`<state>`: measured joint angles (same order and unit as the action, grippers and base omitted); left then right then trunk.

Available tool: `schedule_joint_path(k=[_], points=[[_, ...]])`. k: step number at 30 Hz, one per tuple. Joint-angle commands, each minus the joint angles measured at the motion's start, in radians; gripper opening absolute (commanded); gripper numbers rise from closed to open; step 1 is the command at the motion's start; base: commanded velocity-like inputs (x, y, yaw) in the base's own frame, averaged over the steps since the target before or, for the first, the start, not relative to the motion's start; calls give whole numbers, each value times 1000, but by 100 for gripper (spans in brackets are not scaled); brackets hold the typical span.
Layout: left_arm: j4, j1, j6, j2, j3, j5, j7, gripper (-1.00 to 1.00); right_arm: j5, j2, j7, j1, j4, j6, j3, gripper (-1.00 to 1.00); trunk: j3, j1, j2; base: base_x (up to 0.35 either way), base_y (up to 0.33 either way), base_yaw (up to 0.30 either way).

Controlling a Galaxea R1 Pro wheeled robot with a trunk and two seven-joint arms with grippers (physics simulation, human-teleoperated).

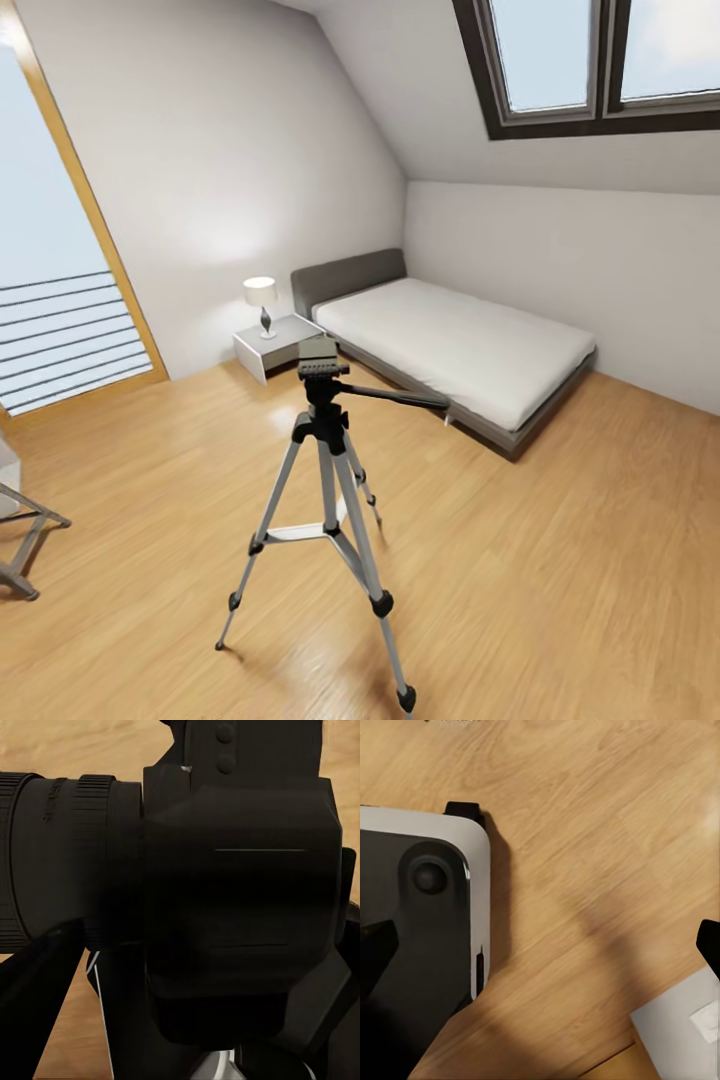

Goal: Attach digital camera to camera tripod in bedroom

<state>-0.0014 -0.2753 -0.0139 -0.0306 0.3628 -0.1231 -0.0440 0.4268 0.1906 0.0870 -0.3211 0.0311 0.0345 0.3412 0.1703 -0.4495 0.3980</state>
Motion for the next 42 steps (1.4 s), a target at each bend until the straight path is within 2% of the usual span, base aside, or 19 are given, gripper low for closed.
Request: schedule_joint_path(k=[1,27,42], points=[[0,-1,-1,0,-2,-10,-2,-100,9,1,3,-1,1,2,9,100,3,0,2,0,0,207],[0,-1,-1,0,-2,-10,-2,-100,18,-1,6,-1,1,-1,8,100,5,0,2,0,0,21],[0,-1,-1,1,-2,-10,-2,-100,17,-2,-1,-1,1,-5,9,100,5,0,2,0,0,86]])
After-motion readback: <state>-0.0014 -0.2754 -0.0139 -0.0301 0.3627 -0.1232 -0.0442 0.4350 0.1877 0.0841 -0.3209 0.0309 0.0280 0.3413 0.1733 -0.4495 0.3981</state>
